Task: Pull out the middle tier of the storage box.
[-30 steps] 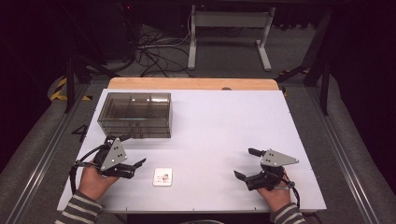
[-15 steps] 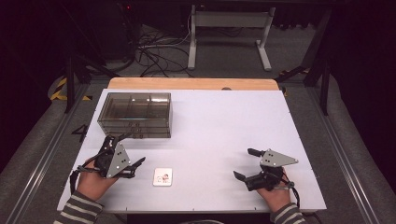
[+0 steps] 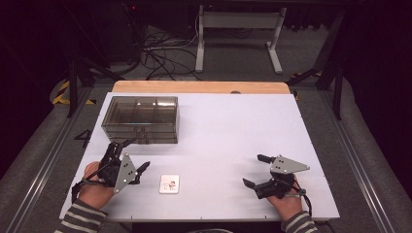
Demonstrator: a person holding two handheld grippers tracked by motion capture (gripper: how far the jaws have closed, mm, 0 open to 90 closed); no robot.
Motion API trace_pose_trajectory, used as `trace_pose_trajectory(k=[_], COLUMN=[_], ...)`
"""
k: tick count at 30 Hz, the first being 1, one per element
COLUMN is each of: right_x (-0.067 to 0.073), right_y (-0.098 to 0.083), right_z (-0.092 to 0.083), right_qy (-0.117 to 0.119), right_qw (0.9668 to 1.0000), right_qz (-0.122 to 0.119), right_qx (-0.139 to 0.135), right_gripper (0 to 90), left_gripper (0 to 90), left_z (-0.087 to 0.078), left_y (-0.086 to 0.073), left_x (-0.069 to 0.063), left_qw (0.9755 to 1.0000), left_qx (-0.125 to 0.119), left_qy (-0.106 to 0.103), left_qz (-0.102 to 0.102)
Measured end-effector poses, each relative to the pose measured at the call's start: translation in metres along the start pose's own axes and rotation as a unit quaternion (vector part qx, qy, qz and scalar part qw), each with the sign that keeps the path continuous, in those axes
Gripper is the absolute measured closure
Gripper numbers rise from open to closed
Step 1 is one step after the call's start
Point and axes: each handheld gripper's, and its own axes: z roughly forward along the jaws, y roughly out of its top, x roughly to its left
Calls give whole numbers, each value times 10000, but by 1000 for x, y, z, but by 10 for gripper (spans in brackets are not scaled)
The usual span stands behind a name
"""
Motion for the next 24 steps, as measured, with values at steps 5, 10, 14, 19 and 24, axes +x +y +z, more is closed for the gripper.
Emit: trace_pose_trajectory(k=[5,10,14,19,24], right_x=[0,0,0,0,0], right_y=[0,0,0,0,0], right_z=[0,0,0,0,0], right_qy=[0,7,16,14,9], right_qw=[10000,10000,10000,10000,10000], right_qz=[-2,-5,-8,-11,-12], right_qx=[-1,-1,8,6,10], right_gripper=[13,14,13,13,13], left_gripper=[198,208,220,251,262], left_z=[0,0,1,2,4], left_y=[0,0,-1,-3,-4], left_x=[-1,-5,-7,-13,-15], left_qw=[9999,9993,9981,9960,9939], left_qx=[10,28,44,27,81], left_qy=[73,244,360,575,706], left_qz=[108,292,496,677,846])
